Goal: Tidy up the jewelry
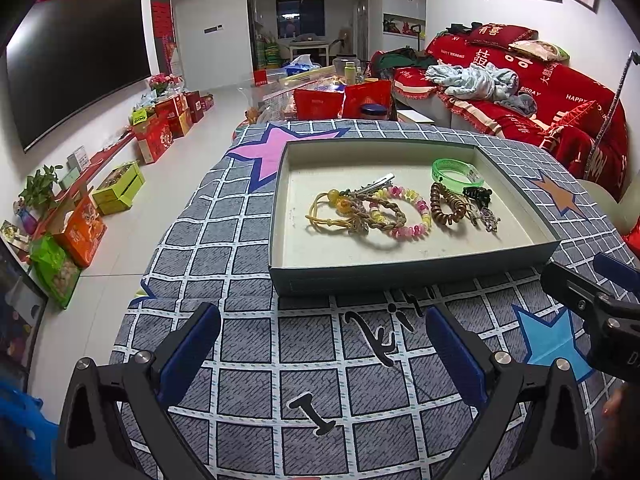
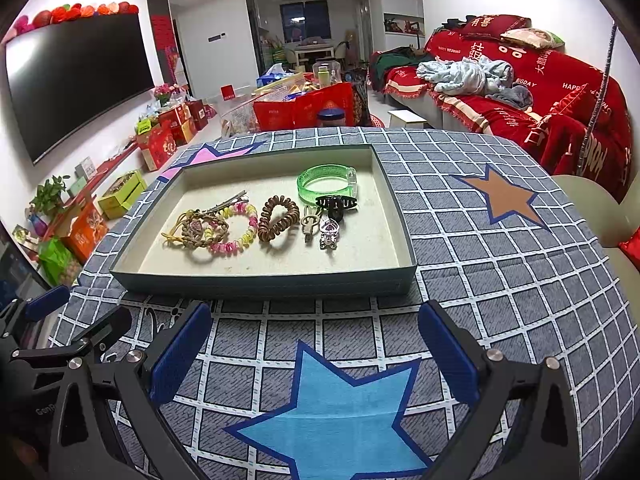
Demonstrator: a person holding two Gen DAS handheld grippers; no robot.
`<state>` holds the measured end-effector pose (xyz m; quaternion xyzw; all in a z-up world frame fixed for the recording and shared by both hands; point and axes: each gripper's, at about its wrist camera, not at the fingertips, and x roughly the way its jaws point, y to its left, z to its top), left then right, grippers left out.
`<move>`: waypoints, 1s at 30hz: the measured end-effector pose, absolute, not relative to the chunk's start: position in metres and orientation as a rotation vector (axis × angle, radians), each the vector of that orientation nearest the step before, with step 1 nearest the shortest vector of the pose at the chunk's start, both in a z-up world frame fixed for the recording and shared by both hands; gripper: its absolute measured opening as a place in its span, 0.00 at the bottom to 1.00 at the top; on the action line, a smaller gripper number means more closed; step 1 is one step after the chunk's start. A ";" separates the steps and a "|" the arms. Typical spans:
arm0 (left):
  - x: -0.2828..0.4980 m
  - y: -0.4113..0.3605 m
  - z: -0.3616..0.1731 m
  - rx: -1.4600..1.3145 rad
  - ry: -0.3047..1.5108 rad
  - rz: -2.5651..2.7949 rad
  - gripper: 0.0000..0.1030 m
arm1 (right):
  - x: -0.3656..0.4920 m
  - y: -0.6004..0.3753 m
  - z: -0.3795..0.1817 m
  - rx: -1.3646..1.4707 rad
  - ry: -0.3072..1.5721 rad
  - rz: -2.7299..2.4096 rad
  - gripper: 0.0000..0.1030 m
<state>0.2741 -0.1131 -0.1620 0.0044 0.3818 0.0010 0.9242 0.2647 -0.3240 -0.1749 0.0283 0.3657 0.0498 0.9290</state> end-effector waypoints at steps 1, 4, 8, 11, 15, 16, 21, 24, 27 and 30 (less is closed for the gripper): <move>0.274 -0.113 -0.162 0.009 0.783 0.003 1.00 | 0.265 -0.324 -0.175 0.058 0.749 0.102 1.00; 0.274 -0.113 -0.162 0.010 0.784 0.002 1.00 | 0.265 -0.324 -0.175 0.058 0.749 0.103 1.00; 0.275 -0.113 -0.162 0.010 0.785 0.004 1.00 | 0.265 -0.323 -0.175 0.058 0.749 0.103 1.00; 0.275 -0.113 -0.162 0.010 0.786 0.003 1.00 | 0.265 -0.323 -0.175 0.057 0.748 0.103 1.00; 0.275 -0.112 -0.162 0.011 0.786 0.009 1.00 | 0.265 -0.323 -0.175 0.056 0.748 0.103 1.00; 0.275 -0.112 -0.162 0.012 0.786 0.011 1.00 | 0.265 -0.323 -0.175 0.056 0.748 0.104 1.00; 0.275 -0.112 -0.161 0.012 0.787 0.011 1.00 | 0.265 -0.323 -0.175 0.056 0.749 0.104 1.00; 0.276 -0.112 -0.161 0.016 0.789 0.015 1.00 | 0.265 -0.322 -0.175 0.058 0.750 0.105 1.00; 0.276 -0.111 -0.161 0.012 0.789 0.018 1.00 | 0.265 -0.322 -0.175 0.057 0.750 0.105 1.00; 0.276 -0.111 -0.161 0.010 0.785 0.019 1.00 | 0.265 -0.322 -0.175 0.056 0.750 0.104 1.00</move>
